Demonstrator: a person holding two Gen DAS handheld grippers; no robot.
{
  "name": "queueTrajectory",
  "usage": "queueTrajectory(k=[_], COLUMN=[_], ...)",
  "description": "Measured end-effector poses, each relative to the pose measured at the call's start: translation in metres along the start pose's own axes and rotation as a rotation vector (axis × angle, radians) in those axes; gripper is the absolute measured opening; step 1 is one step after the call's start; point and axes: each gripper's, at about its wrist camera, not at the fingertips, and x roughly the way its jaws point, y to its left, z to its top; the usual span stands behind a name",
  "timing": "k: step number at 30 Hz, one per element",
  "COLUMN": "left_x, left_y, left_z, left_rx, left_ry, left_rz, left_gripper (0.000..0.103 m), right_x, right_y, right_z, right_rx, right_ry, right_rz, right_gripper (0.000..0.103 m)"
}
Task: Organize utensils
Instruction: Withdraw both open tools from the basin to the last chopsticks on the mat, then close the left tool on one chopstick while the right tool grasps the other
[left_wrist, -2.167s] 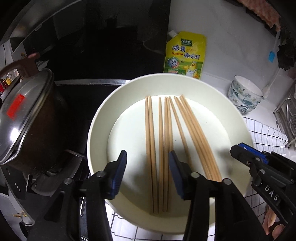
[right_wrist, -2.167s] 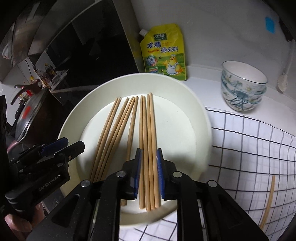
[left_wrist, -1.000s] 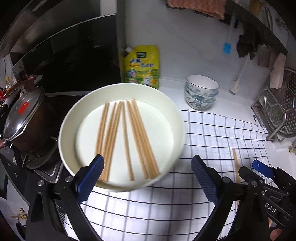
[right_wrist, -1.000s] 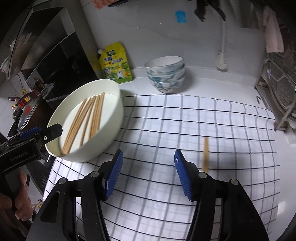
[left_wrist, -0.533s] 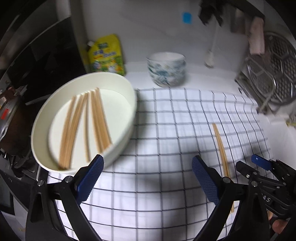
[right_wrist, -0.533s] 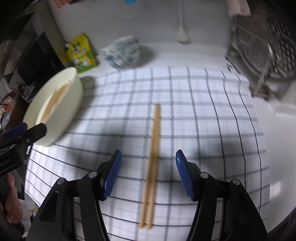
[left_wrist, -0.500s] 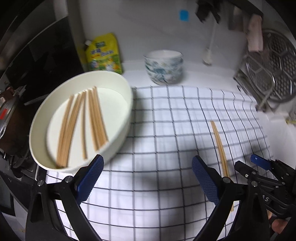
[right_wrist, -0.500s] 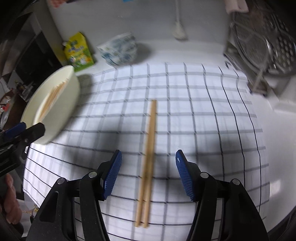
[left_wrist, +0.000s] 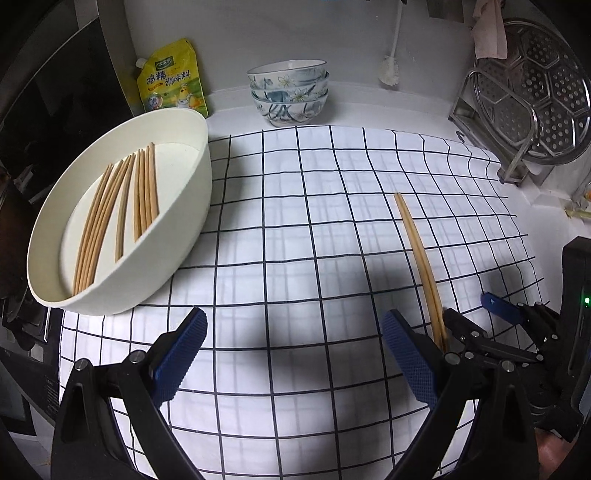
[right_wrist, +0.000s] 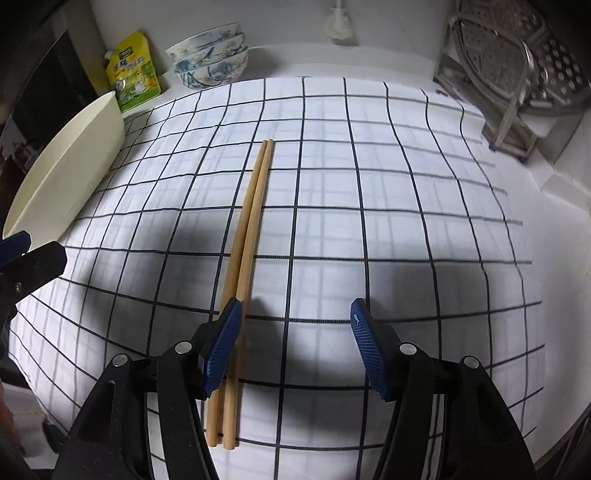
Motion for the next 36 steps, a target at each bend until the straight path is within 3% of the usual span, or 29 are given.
queueTrajectory(k=[7, 9, 13, 14, 25, 31, 33, 34, 36], left_x=[0.005, 0.007, 0.013, 0.015, 0.049, 0.060, 0.061, 0.062, 0.065], left_y=[-0.005, -0.008, -0.015, -0.017, -0.065, -0.082, -0.085, -0.085, -0.086], left_z=[-0.002, -0.003, -0.004, -0.004, -0.009, -0.014, -0.014, -0.014, -0.014], left_rx=[-0.003, -0.002, 0.002, 0.003, 0.049, 0.070, 0.072, 0.069, 0.059], left_ry=[0.010, 0.011, 0.016, 0.019, 0.061, 0.069, 0.064, 0.065, 0.070], left_rz=[0.003, 0.004, -0.001, -0.005, -0.065, -0.062, -0.054, -0.051, -0.049], left_gripper=[0.094, 0.094, 0.094, 0.094, 0.094, 0.094, 0.094, 0.094, 0.094], right_x=[0.004, 0.004, 0.001, 0.000, -0.012, -0.013, -0.013, -0.016, -0.015], right_y=[0.012, 0.016, 0.012, 0.009, -0.054, -0.065, -0.066, -0.067, -0.067], right_z=[-0.002, -0.004, -0.004, -0.004, -0.016, -0.021, -0.019, -0.021, -0.019], right_rx=[-0.068, -0.089, -0.085, -0.081, 0.047, 0.073, 0.077, 0.078, 0.068], right_ry=[0.003, -0.009, -0.021, -0.020, -0.013, -0.016, -0.027, -0.033, -0.045], right_rz=[0.001, -0.005, 0.010, 0.014, 0.004, 0.021, 0.039, 0.039, 0.027], right_gripper=[0.057, 0.049, 0.011, 0.007, 0.006, 0.007, 0.016, 0.030, 0.035])
